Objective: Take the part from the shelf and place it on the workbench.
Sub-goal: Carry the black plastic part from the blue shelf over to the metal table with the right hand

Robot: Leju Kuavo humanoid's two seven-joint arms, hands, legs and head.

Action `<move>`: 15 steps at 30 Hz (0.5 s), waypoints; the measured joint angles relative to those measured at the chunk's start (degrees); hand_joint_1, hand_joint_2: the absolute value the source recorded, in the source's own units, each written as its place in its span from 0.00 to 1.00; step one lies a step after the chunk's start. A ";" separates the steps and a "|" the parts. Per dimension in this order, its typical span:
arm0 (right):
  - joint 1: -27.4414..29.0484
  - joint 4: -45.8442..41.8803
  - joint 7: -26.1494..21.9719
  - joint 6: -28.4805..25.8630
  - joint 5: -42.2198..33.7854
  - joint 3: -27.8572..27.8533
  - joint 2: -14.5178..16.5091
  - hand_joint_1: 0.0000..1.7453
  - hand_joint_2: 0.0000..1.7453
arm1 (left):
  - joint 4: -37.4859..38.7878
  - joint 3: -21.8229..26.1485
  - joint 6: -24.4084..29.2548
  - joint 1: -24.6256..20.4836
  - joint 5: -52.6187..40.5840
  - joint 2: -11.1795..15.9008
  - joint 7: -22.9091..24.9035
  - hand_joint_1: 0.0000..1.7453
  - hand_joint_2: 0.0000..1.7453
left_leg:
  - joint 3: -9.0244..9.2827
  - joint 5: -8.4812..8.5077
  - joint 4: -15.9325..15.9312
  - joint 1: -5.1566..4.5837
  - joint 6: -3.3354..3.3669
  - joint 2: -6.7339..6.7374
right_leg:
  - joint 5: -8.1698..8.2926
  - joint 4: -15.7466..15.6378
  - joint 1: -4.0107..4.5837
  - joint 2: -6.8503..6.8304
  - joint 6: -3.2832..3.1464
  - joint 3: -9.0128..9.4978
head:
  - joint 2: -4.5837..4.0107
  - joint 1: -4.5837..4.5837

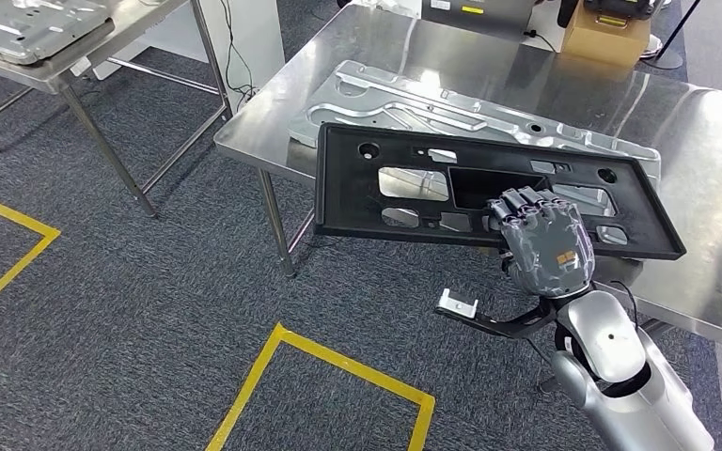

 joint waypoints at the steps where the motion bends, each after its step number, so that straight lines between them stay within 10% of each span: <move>1: 0.00 0.00 0.00 0.00 -0.04 0.09 0.01 1.00 1.00 | 0.00 0.00 0.00 0.00 -0.02 0.00 -0.01 0.00 1.00 | 0.01 0.00 -0.01 0.00 -0.01 0.00 | 0.00 0.01 0.00 0.00 0.00 0.00 | 0.00 0.00; 15: -0.01 0.00 -0.01 0.01 -0.28 0.68 0.01 1.00 1.00 | 0.00 0.00 -0.11 0.03 -0.08 0.00 -0.43 0.00 1.00 | 0.03 0.03 -0.06 0.00 -0.05 0.00 | -0.01 0.02 0.00 0.00 -0.01 0.00 | 0.00 0.00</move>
